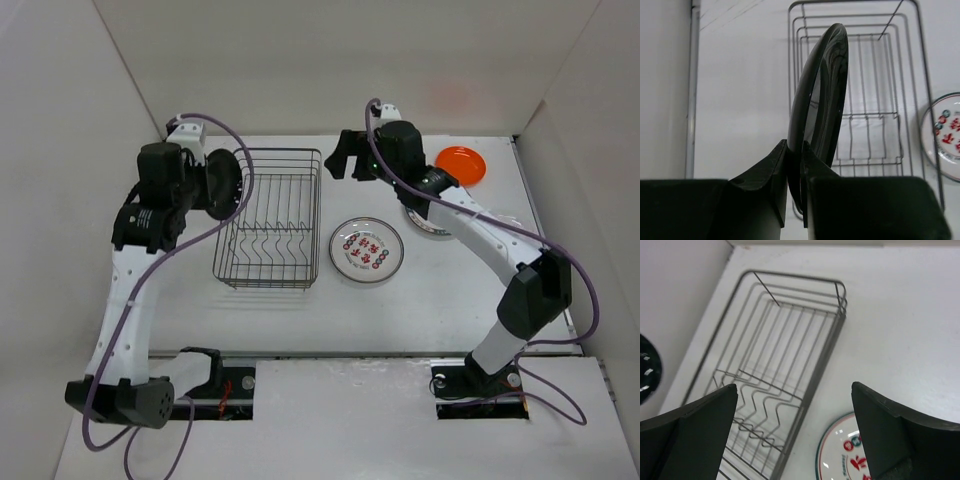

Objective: Load the plates into the dish rack

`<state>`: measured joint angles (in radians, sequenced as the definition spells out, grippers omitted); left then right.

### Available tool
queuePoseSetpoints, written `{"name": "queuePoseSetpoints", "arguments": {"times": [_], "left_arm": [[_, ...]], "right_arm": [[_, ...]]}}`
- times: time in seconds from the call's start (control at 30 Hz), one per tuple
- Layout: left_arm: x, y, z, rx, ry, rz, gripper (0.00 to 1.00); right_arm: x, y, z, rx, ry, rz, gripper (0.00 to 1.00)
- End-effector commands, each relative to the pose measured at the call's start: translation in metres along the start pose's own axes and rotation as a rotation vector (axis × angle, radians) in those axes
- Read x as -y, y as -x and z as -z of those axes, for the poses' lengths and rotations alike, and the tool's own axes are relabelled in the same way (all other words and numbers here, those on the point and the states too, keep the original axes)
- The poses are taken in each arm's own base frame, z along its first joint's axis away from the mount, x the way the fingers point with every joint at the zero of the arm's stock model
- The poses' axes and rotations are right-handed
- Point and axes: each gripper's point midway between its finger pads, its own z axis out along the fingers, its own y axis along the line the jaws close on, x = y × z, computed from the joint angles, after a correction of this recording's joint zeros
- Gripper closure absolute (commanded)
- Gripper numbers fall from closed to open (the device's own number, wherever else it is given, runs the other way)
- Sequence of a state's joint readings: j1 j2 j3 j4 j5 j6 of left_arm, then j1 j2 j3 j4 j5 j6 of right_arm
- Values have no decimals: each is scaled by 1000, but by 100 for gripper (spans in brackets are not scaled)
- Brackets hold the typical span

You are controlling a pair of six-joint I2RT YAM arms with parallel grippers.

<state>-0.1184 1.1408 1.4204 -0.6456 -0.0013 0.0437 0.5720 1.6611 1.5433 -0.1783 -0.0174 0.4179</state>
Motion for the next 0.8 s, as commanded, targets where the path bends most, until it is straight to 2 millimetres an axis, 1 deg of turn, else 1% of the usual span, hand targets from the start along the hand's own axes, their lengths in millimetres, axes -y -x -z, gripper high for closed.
{"name": "queuePoseSetpoints", "arguments": {"times": [0.0, 0.03, 0.1, 0.13, 0.2, 0.23, 0.27, 0.3, 0.33, 0.37, 0.4, 0.47, 0.5, 0.53, 0.57, 0.63, 0.67, 0.7, 0.73, 0.77], "left_arm": [[-27, -13, 15, 7, 124, -23, 100], [-25, -16, 15, -8, 113, -24, 100], [-19, -12, 22, -7, 78, -13, 100], [-18, -20, 19, -44, 78, -6, 100], [-16, -18, 22, -42, 66, -6, 100], [-11, -26, 17, -75, 37, -7, 100], [-11, -30, 16, -85, 37, -7, 100], [-11, -33, 14, -94, 37, -8, 100], [-11, -37, 13, -105, 37, -8, 100], [-13, -37, 13, -105, 48, -9, 100], [-12, -37, 13, -104, 49, 8, 100], [-12, -41, 12, -113, 50, 17, 100], [-14, -42, 9, -122, 64, 25, 100], [-16, -46, 8, -131, 75, 24, 100], [-22, -50, 7, -141, 116, 29, 100], [-30, -56, 4, -150, 159, 25, 100], [-34, -59, 2, -155, 182, 22, 100], [-39, -66, -3, -166, 207, 7, 100], [-39, -70, -6, -172, 208, 6, 100], [-39, -73, -8, -176, 207, -5, 100]], "right_arm": [[13, -6, 16, 8, -94, 23, 0], [13, -11, 16, -5, -87, 24, 0], [16, -18, 16, -23, -95, 24, 0], [16, -18, 16, -23, -95, 24, 0], [23, -32, 16, -62, -113, 26, 0], [26, -35, 16, -67, -125, 27, 0], [26, -35, 18, -65, -125, 27, 0], [30, -43, 18, -82, -132, 28, 0], [29, -41, 20, -71, -127, 27, 0], [31, -40, 20, -65, -138, 19, 0], [36, -46, 20, -73, -157, 20, 0], [41, -47, 22, -67, -180, 13, 0], [46, -51, 22, -70, -202, 15, 0], [46, -51, 25, -68, -202, 15, 0], [46, -47, 28, -56, -206, 15, 0], [46, -47, 31, -55, -205, 15, 0], [44, -43, 34, -44, -200, 14, 0], [48, -47, 34, -51, -214, 16, 0], [46, -42, 38, -38, -208, 14, 0], [48, -47, 37, -48, -212, 15, 0]]}}
